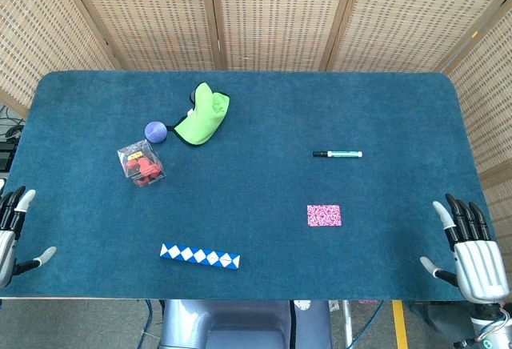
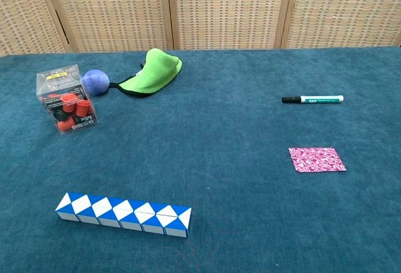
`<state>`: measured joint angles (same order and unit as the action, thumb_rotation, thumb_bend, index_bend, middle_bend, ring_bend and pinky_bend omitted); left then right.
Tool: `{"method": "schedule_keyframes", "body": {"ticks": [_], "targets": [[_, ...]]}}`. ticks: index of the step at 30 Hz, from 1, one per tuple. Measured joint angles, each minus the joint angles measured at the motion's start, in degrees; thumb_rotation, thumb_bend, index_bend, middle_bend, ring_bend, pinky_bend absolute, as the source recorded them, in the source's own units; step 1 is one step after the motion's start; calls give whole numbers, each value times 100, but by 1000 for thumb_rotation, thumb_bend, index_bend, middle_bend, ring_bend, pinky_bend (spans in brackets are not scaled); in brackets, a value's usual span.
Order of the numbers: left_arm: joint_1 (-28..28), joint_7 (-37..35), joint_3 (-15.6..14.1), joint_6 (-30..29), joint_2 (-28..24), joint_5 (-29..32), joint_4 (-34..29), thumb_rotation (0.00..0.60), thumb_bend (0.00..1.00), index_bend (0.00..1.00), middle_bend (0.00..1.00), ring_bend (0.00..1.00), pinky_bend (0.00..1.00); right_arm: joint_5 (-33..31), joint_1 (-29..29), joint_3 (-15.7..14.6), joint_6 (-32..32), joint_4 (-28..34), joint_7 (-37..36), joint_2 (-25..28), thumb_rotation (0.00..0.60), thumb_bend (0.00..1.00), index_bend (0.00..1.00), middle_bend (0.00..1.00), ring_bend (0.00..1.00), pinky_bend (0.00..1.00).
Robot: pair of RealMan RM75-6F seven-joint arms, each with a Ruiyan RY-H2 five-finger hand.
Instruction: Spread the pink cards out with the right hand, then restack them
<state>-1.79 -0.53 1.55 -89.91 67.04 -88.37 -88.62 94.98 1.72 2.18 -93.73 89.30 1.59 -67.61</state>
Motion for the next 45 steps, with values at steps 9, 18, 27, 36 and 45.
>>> {"method": "schedule_keyframes", "body": {"ticks": [9,18,27,36,45], "targets": [[-32,-187,-1,104,-62,36,-65,600,0,0,0,0,0,100,252,-153,643,108,-50,80,600,74,0,0,0,0],[-29,-169,-7,105,-77,37,-105,600,0,0,0,0,0,512,1114,-383,2060,222,-297,216,600,919,77,16,0,0],[-39,-143,-1,136,-80,61,-108,600,0,0,0,0,0,317,2098,-395,3794,-112,-309,-203,600,1000,101,51,0,0],[-38,-129,-1,145,-86,76,-119,600,0,0,0,0,0,-556,2510,-189,4505,-329,451,-730,600,1000,101,57,0,0],[-43,-98,1,171,-96,98,-140,600,0,0,0,0,0,-1002,2686,-179,4809,-550,938,-1055,600,1000,101,58,0,0]]}}
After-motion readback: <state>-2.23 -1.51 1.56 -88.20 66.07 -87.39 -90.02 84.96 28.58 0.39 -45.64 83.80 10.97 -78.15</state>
